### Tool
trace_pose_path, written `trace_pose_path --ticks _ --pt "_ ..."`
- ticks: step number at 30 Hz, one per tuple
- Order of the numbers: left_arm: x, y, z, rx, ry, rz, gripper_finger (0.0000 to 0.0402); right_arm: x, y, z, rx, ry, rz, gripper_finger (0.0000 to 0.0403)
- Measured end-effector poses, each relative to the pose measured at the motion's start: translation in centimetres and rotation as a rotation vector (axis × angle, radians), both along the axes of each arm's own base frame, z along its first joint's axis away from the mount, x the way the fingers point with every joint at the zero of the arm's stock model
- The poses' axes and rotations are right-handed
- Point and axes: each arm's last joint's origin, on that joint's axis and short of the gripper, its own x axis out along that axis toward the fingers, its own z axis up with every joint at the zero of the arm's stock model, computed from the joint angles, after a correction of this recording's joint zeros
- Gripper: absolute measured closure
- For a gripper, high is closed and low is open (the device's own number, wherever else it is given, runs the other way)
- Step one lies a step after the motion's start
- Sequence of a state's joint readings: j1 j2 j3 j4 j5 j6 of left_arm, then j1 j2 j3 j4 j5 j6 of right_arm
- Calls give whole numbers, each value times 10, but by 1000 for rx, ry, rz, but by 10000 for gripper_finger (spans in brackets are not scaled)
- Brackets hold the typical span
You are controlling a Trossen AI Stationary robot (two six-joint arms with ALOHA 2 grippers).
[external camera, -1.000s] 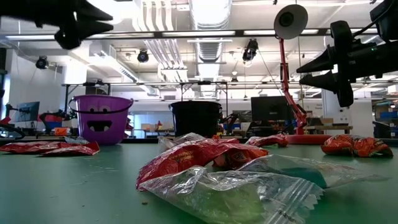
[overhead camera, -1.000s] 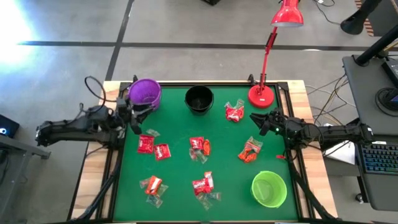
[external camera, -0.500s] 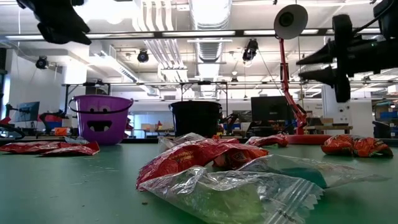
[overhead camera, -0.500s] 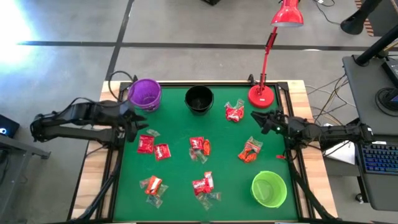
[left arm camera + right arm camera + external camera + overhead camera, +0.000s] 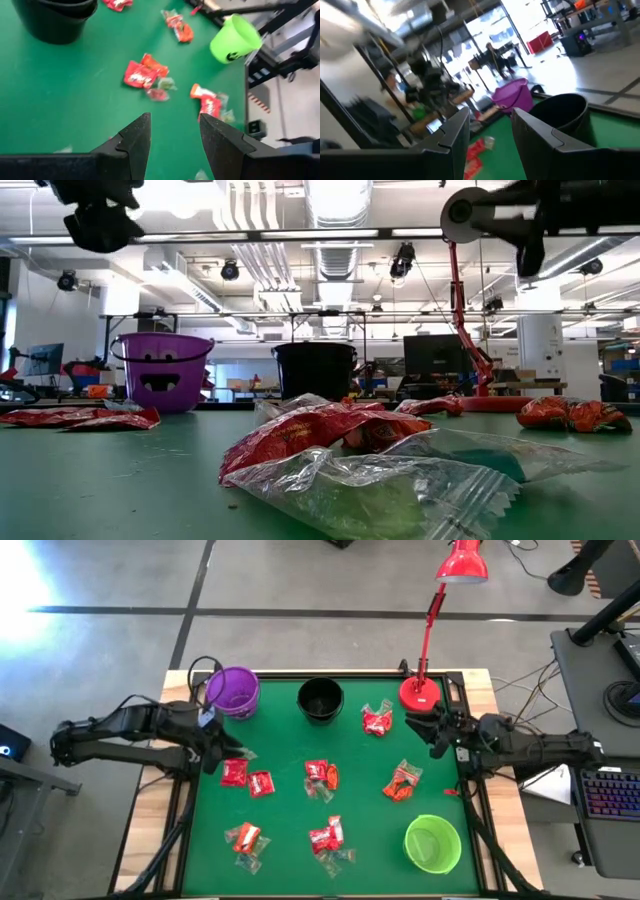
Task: Sort candy
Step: Put the orange chocolate bar into the purple bucket
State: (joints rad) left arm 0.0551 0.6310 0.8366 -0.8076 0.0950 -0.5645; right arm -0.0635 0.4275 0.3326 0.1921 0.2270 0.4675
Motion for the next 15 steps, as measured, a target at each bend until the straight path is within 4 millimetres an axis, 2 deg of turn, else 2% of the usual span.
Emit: trace_pose_path --ticks 8,15 --pt "6 -6 5 -145 14 -71 249 28 -2 46 -74 224 4 266" --pt "20 -25 -6 -268 144 -141 249 52 -4 72 -177 301 8 266"
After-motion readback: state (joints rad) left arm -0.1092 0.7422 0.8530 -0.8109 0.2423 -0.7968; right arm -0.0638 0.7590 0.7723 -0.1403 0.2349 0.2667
